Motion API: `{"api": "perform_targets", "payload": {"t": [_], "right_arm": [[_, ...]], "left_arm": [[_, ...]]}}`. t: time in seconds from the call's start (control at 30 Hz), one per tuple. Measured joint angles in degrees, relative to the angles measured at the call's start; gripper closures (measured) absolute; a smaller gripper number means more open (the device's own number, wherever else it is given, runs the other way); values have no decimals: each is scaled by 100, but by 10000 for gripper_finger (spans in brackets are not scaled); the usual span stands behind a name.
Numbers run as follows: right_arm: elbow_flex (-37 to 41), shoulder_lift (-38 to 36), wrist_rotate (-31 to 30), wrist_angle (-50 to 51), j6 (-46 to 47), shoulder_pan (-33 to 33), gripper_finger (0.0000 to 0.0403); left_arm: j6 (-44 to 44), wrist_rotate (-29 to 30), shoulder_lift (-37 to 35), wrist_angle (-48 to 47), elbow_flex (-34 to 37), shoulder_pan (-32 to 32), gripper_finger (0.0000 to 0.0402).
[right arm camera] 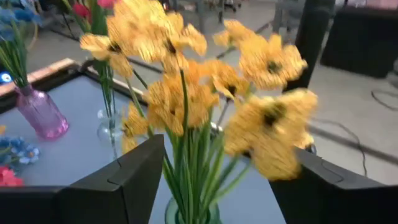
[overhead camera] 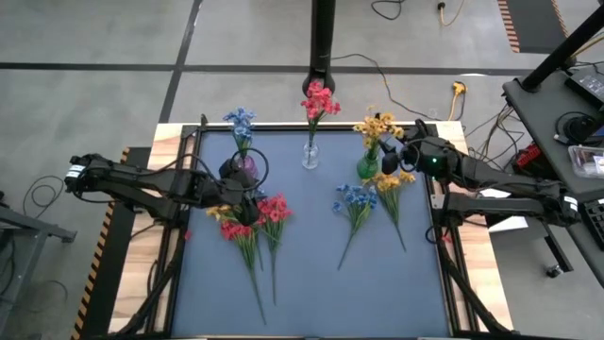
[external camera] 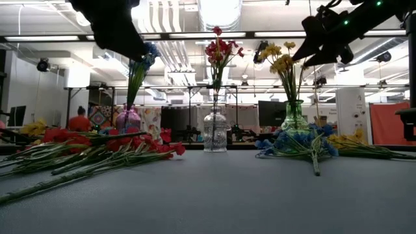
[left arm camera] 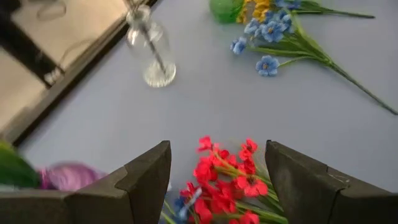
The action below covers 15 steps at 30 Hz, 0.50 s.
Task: Sort flowers into vase by color
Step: Put the right yellow flower into the green vase, then put the right blue flower into the purple vase
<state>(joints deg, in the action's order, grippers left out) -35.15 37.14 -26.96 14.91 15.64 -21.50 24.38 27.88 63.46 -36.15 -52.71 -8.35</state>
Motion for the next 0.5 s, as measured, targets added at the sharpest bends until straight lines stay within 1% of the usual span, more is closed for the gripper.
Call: {"api": "perform_targets", "payload": {"t": [0.1,0.27,0.5], "right_arm": [[-86,50,77,377,192,82,141],[-99,53,260,544,478,334,148],[-101,109,871,549,750,760,160]], "left_arm": [[566,1,0,-291,2,-99,159],[1513,0,127,-596,2,-493,159],[2665,-9,657,-592,2,-1154,159]]}}
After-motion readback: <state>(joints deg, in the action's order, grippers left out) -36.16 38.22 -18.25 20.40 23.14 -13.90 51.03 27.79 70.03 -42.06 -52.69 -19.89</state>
